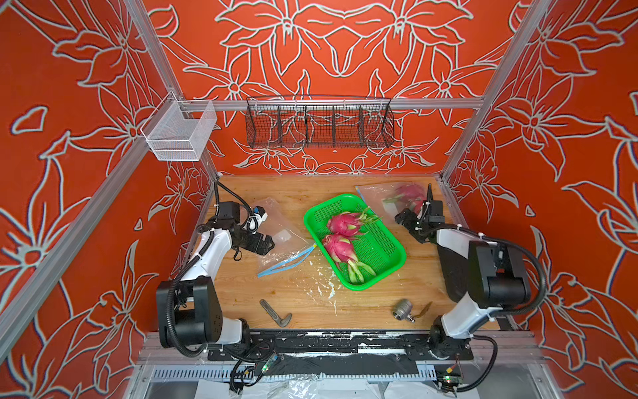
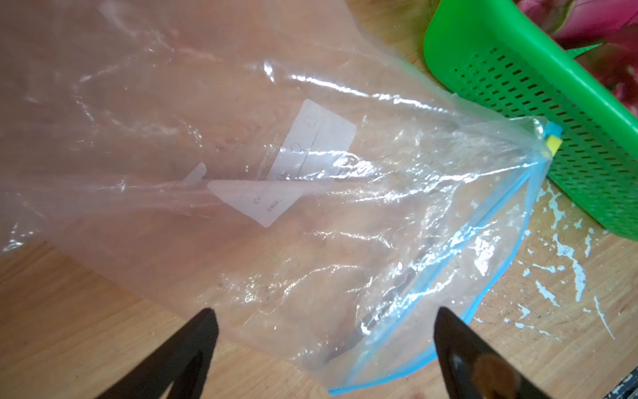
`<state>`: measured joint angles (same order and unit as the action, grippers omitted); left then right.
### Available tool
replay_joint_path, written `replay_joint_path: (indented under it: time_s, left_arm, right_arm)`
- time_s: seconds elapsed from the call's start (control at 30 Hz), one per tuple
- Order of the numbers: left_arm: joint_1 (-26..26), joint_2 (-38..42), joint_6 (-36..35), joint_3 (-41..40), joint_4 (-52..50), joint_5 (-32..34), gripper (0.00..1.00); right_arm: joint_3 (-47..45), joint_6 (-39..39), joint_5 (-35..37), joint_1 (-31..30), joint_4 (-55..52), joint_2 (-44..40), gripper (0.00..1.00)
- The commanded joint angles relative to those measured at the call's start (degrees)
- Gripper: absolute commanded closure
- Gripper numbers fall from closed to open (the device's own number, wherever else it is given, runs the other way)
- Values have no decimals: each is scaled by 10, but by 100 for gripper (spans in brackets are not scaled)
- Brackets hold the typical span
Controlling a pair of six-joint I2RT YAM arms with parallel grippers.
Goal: Open the zip-top bag and take out the dragon fruit
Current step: Pick up the zipper food storage bag at the center of the board.
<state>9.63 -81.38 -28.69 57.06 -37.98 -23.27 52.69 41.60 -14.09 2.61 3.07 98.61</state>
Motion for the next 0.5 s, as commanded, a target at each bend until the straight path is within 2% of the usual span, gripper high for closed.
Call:
replay_joint_path:
  time_s: [0.0, 0.13, 0.3, 0.37, 0.4, 0.47]
  left_arm:
    - [-6, -8, -7, 17, -9, -9, 3]
    - [-8, -6, -8, 13, -14, -11, 3]
    - [-13, -4, -18, 1, -13, -10, 3]
    - [-13, -4, -17, 1, -11, -6, 3]
    - [-13, -5, -16, 1, -10, -4, 3]
    - [-14, -6, -13, 2, -9, -3, 3]
  right_arm:
    - [34, 71, -41, 2, 89, 55, 3]
    - [59, 118, -61, 1, 174, 115, 4]
    - [87, 145, -65, -1, 209, 145, 13]
    - [98, 153, -59, -3, 209, 154, 21]
    - [104, 160, -58, -4, 212, 160, 28]
    - [103, 177, -56, -6, 234, 169, 49]
